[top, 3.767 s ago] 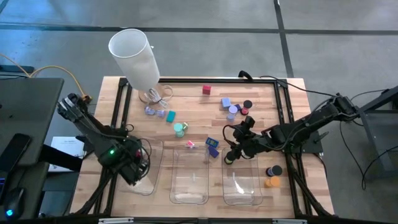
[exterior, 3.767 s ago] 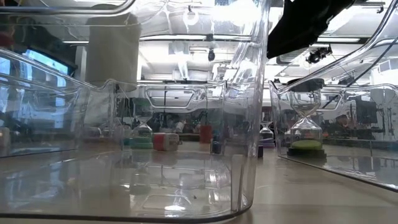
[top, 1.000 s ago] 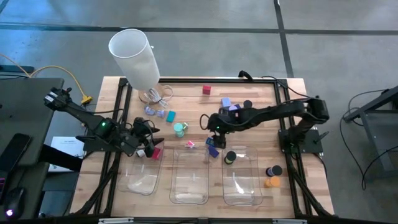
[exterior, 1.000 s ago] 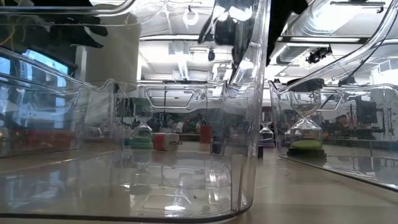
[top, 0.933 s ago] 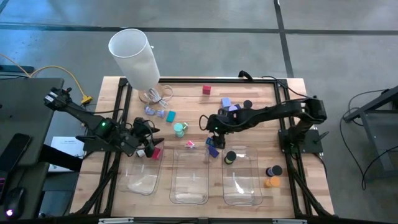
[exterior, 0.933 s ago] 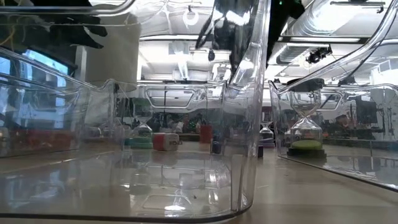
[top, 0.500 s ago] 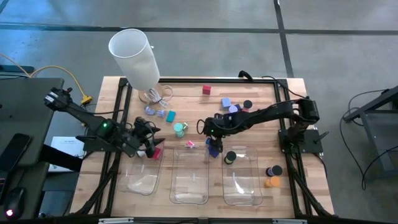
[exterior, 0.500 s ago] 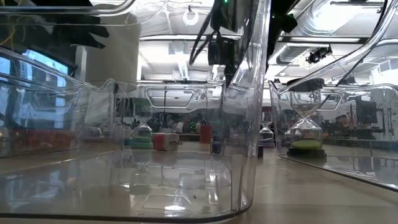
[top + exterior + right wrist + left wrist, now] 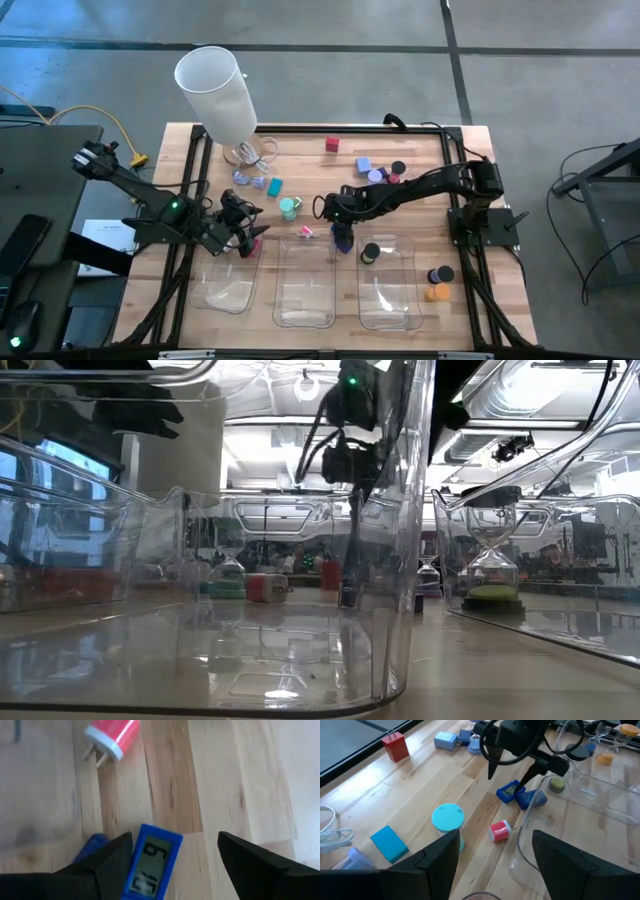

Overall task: Pick & Place Office items
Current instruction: Put the middle blue clock into the middle bin

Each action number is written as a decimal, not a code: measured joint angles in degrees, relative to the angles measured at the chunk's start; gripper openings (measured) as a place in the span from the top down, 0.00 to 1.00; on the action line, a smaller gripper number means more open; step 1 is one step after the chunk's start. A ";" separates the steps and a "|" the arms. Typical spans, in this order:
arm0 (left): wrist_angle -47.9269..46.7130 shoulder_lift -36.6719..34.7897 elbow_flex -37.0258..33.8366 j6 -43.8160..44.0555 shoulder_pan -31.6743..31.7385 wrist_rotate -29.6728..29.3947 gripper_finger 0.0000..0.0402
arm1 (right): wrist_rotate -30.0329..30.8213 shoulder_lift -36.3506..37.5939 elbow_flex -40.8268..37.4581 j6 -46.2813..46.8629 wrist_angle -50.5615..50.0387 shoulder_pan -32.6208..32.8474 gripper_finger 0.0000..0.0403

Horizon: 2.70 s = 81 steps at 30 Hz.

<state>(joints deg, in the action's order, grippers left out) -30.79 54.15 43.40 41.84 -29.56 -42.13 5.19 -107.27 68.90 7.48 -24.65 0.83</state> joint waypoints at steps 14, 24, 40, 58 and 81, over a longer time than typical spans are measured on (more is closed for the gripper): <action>2.78 0.07 0.00 0.03 -4.55 -0.71 0.40 | 5.58 -1.77 0.13 2.01 2.59 1.98 0.30; 3.08 0.07 0.00 1.49 -6.67 -1.99 0.40 | 5.16 -1.85 0.04 5.61 2.33 1.94 0.30; 2.98 0.07 0.00 3.20 -7.93 -2.20 0.40 | 5.39 -0.73 1.03 6.22 1.46 4.10 0.30; 2.52 0.07 0.00 2.94 -7.93 -3.04 0.40 | 9.59 -0.63 3.74 10.78 -9.34 2.84 0.30; 2.55 1.86 -0.02 2.72 -7.96 -2.95 0.40 | 4.97 -4.31 3.78 9.71 -4.12 2.77 0.30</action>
<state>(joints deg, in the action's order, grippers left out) -28.24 56.01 43.38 44.56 -37.52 -45.08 10.17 -111.57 72.69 17.19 -28.77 3.60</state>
